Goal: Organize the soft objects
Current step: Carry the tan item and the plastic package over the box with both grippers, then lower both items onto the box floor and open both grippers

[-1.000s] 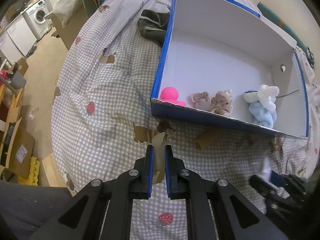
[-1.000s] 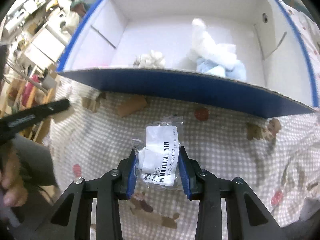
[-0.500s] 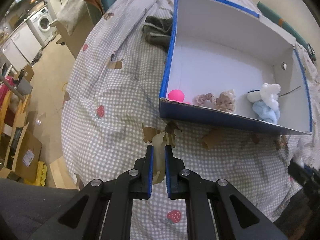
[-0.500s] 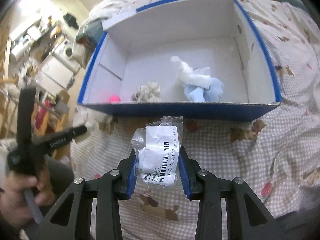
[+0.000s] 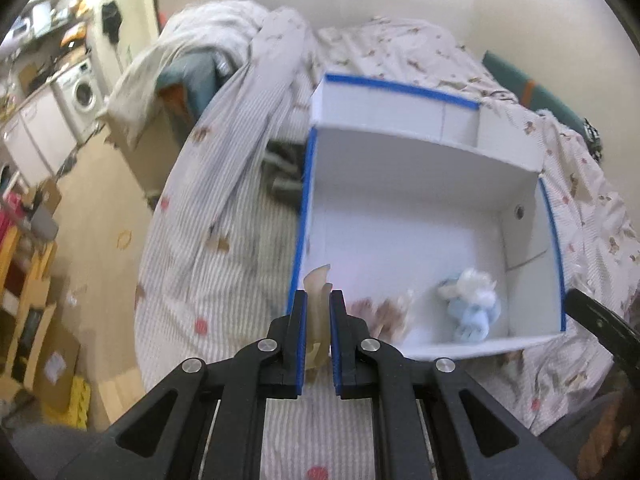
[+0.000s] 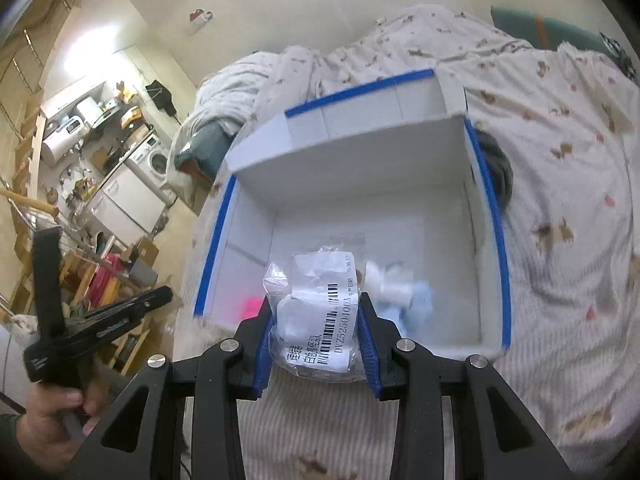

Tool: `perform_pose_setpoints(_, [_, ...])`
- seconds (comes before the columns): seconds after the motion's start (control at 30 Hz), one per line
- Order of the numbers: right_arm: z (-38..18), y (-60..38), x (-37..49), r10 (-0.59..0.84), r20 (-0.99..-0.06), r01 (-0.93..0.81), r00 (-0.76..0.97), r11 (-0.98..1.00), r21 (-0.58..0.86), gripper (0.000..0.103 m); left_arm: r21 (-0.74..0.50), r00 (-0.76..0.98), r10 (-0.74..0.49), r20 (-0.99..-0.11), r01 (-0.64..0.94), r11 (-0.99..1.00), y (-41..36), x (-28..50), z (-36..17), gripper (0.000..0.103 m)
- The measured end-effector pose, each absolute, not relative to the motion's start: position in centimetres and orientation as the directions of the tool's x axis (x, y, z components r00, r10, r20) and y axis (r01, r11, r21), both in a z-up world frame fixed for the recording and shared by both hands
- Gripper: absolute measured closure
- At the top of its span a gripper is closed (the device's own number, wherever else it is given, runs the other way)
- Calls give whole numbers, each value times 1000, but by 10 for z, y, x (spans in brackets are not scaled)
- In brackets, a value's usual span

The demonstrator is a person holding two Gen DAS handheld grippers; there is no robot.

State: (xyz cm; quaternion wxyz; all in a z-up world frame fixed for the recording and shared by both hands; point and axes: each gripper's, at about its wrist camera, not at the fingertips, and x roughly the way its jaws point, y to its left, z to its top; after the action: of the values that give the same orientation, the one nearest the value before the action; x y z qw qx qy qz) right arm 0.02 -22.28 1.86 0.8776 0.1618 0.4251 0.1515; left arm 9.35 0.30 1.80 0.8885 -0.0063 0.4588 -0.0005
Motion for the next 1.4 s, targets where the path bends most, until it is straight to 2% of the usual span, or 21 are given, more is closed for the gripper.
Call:
perform_pose_setpoints(0.27, [22, -219, 55, 386, -672, -122, 632, 906, 405, 64, 39, 595, 2, -804, 49, 998, -25, 136, 17, 94])
perform_pose_setpoints(0.73, [-43, -216, 99, 352, -752, -65, 557, 921, 383, 64, 73, 495, 24, -869, 81, 994, -61, 176, -46, 93])
perform_pose_setpoints(1.1, [-60, -213, 108, 347, -786, -39, 512, 923, 382, 64, 96, 456, 36, -889, 109, 989, -83, 193, -69, 91])
perform_pose_setpoints(1.2, [-63, -217, 109, 342, -792, -17, 505, 922, 387, 64, 92, 435, 38, -900, 105, 990, -83, 195, -73, 83])
perform_pose_setpoints(1.3, [-64, -220, 110, 341, -794, -1, 503, 919, 394, 64, 84, 427, 34, -903, 98, 992, -82, 194, -73, 81])
perform_pose_setpoints(1.33, [-64, -221, 111, 341, -794, 2, 504, 918, 396, 64, 92, 428, 43, -903, 94, 991, -81, 194, -72, 76])
perform_pose_setpoints(1.4, [-63, -221, 112, 341, -792, 4, 507, 917, 398, 64, 101, 429, 54, -902, 88, 991, -81, 193, -71, 58])
